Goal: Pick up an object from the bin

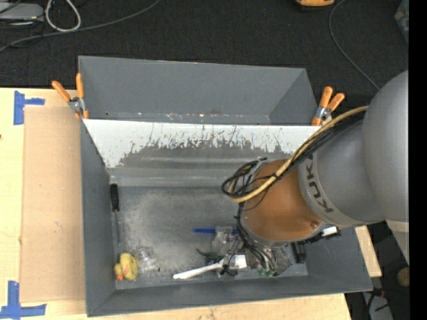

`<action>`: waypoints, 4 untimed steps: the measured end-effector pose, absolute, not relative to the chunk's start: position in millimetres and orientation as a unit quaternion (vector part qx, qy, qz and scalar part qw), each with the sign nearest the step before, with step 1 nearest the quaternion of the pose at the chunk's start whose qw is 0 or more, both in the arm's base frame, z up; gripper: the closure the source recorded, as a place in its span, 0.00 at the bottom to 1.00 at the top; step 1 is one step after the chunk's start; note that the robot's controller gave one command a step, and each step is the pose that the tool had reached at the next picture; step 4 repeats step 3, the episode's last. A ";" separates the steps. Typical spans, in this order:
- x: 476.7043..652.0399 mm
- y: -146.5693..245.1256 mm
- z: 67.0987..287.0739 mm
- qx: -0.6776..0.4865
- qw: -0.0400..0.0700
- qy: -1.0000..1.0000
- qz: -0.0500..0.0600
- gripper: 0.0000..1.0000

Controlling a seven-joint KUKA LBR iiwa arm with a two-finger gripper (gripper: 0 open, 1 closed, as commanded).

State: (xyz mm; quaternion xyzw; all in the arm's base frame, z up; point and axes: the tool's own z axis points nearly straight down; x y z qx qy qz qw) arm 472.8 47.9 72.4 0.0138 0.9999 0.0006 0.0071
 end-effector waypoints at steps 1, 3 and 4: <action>471.3 47.7 91.7 0.014 0.004 1.000 0.001 1.00; 471.2 46.8 163.4 0.013 0.003 1.000 0.001 1.00; 471.2 46.8 163.4 0.013 0.003 1.000 0.001 1.00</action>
Offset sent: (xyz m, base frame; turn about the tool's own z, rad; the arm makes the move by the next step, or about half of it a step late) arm -0.0014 -0.0001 0.1068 -0.0003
